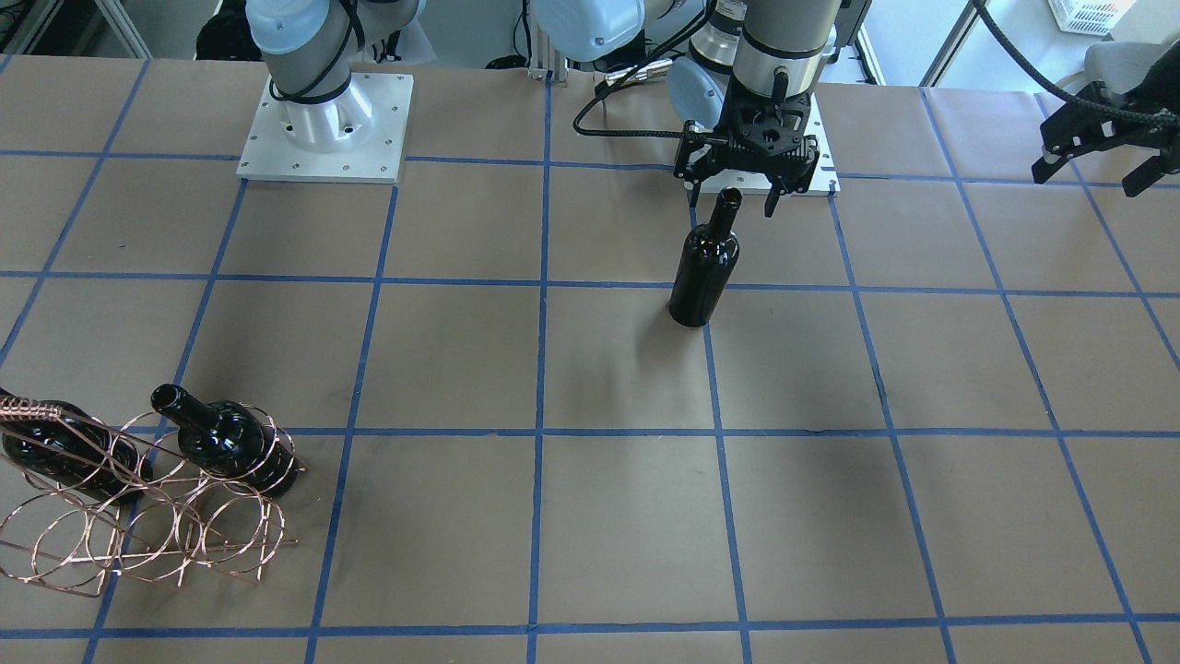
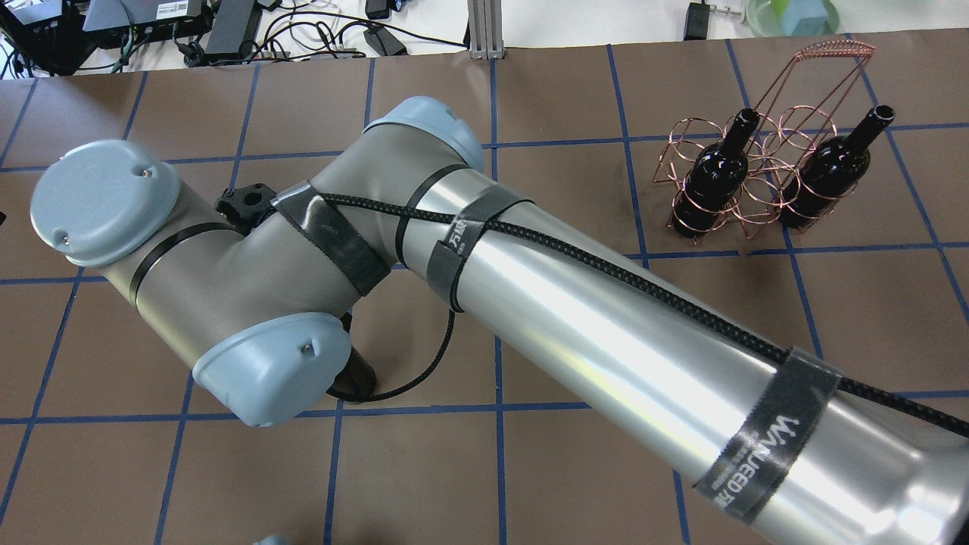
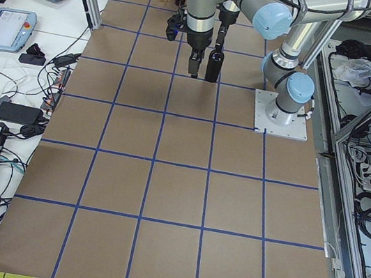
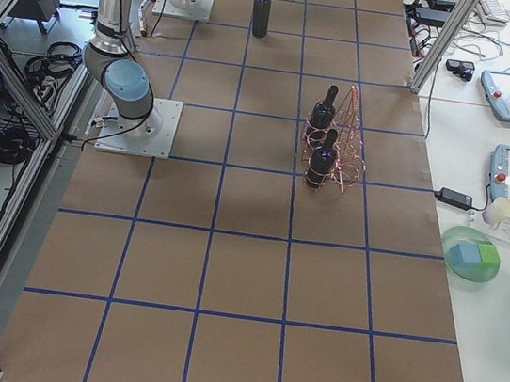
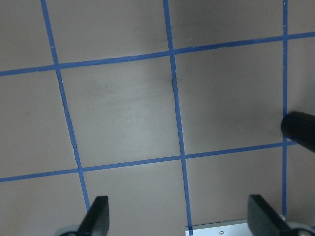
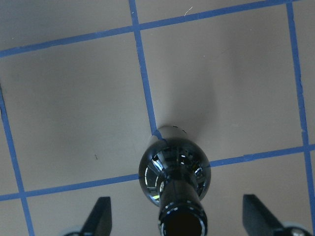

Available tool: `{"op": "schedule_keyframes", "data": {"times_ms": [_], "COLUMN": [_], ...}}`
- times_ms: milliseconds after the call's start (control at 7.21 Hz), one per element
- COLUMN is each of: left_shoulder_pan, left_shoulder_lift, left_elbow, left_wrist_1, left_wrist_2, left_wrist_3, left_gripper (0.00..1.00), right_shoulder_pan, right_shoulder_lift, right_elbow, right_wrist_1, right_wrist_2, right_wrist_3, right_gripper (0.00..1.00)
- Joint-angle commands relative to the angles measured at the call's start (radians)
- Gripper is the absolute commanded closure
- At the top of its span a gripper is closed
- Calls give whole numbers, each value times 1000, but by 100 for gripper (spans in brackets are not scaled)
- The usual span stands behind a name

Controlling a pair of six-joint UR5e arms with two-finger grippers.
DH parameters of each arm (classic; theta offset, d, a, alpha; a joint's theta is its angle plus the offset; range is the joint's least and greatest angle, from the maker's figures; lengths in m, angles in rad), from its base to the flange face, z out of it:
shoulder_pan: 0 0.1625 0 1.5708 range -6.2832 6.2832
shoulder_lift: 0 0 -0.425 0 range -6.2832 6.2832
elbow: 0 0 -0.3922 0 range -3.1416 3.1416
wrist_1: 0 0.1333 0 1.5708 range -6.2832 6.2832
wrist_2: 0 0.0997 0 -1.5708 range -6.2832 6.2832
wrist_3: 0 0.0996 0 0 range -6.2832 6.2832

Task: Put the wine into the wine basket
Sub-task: 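Lift the dark bottle with the right gripper and carry it toward the basket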

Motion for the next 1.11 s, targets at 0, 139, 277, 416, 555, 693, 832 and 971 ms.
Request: {"op": "schedule_keyframes", "data": {"times_ms": [0, 139, 277, 416, 555, 693, 832, 971], "left_shoulder_pan": [1, 1, 2, 2, 4, 2, 2, 2], "left_shoulder_lift": [0, 0, 0, 0, 0, 0, 0, 0], "left_elbow": [0, 0, -2, -3, -6, -6, -6, -6], "left_wrist_1": [0, 0, 0, 0, 0, 0, 0, 0], "left_wrist_2": [-1, -1, -1, -1, -1, -1, -1, -1], "left_wrist_3": [0, 0, 1, 0, 0, 1, 0, 1], "left_gripper": [0, 0, 0, 0, 0, 0, 0, 0], "right_shoulder_pan": [8, 8, 7, 8, 8, 8, 8, 8], "right_shoulder_lift": [13, 13, 17, 19, 19, 19, 19, 19], "right_elbow": [2, 2, 3, 3, 3, 3, 3, 3], "right_wrist_1": [0, 0, 0, 0, 0, 0, 0, 0], "right_wrist_2": [1, 3, 3, 4, 9, 17, 18, 38], "right_wrist_3": [6, 12, 13, 17, 17, 17, 17, 18], "right_gripper": [11, 15, 15, 19, 30, 31, 37, 39]}}
